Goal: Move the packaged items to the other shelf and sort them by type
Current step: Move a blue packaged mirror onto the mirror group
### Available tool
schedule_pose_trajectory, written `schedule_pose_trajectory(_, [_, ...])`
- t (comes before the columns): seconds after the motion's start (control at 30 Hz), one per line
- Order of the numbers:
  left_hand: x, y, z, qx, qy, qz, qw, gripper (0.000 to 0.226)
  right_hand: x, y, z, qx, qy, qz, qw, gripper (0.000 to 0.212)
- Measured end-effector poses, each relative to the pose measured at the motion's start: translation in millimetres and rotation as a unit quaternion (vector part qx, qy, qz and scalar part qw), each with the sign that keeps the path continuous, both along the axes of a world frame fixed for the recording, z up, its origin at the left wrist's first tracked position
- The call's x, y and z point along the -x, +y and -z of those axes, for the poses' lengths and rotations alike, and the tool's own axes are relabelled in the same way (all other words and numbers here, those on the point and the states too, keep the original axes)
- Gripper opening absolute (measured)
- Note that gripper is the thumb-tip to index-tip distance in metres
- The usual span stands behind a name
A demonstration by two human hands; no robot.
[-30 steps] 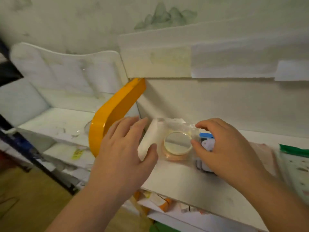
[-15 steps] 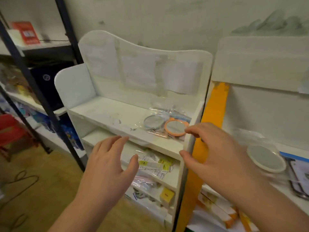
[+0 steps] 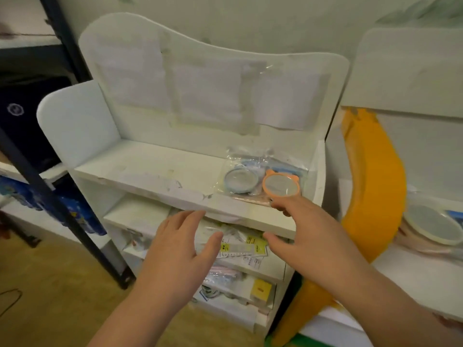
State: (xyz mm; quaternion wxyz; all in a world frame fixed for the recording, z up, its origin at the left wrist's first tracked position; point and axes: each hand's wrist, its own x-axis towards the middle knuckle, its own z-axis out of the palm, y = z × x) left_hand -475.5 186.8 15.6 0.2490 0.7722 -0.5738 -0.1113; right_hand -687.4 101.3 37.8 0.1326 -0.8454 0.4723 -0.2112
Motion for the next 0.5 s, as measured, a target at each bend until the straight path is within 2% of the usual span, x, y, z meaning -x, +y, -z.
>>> schedule_pose_trajectory(0.3, [-40, -81, -1, -0.052, -0.018, 0.019, 0.998, 0.063, -47, -72, 18, -0.023, -0.051, 0.008, 0.998, 0.050])
schedule_pose_trajectory(0.5, [-57, -152, 33, -0.091, 0.031, 0.015, 0.995, 0.064, -55, -99, 38, -0.057, -0.050, 0.031, 0.997, 0.050])
